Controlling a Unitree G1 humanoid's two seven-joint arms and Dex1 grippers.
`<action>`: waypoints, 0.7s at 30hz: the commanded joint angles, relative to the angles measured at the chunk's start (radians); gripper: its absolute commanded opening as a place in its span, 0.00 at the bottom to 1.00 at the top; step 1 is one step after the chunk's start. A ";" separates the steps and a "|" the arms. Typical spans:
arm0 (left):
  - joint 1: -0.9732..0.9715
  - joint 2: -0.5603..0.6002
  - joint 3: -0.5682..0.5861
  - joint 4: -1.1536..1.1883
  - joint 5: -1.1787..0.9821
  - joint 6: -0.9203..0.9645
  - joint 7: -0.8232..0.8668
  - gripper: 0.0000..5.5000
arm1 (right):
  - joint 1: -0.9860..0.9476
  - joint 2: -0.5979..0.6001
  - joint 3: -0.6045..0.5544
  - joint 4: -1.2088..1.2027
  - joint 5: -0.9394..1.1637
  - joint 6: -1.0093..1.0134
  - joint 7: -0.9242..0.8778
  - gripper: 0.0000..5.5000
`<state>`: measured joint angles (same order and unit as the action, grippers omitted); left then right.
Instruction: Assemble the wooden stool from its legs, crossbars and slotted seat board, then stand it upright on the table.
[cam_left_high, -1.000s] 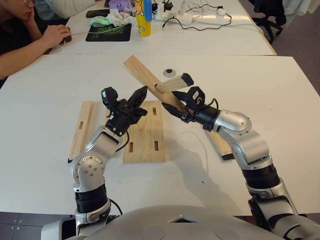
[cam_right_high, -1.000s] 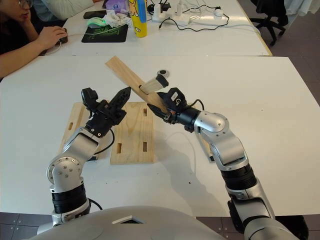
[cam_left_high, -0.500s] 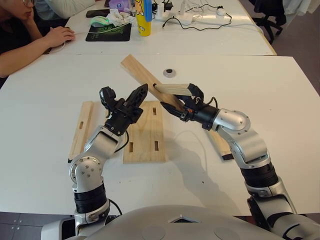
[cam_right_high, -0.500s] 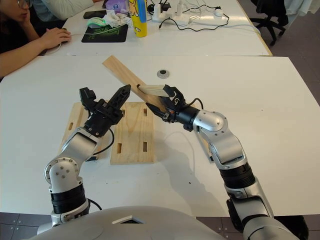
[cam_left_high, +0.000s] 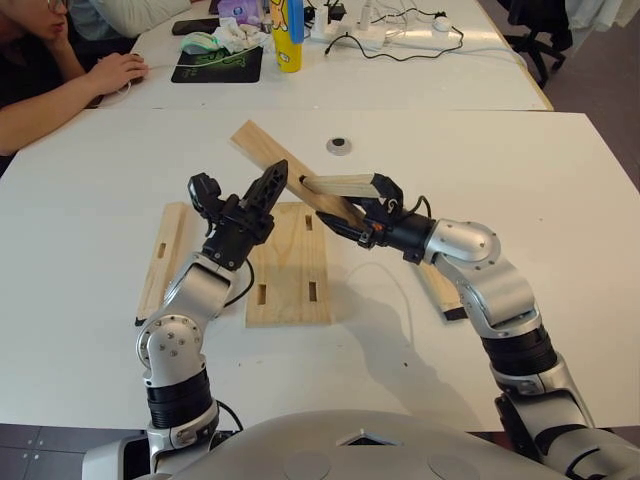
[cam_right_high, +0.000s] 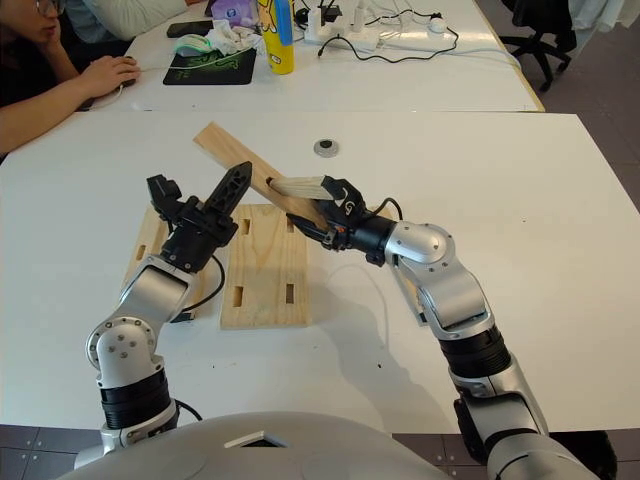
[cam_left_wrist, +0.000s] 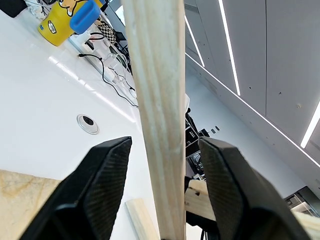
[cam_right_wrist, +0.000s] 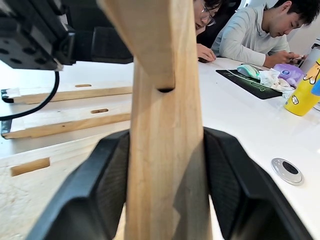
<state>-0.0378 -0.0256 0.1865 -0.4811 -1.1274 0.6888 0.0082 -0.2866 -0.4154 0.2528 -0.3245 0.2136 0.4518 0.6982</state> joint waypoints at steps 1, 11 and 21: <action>-0.005 0.003 0.003 0.002 -0.017 -0.015 0.022 0.41 | -0.006 -0.016 0.005 -0.030 0.027 0.026 0.035 0.38; 0.011 0.001 -0.009 0.008 -0.016 -0.043 0.026 0.19 | -0.018 -0.023 -0.004 -0.046 0.061 0.106 0.051 0.38; 0.016 -0.004 -0.002 0.050 0.000 -0.066 0.044 0.19 | -0.054 -0.007 -0.018 -0.059 0.095 0.164 0.027 0.38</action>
<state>-0.0303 -0.0319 0.1765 -0.4524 -1.1411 0.6328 0.0327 -0.3022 -0.4314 0.2507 -0.3565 0.2909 0.6056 0.7372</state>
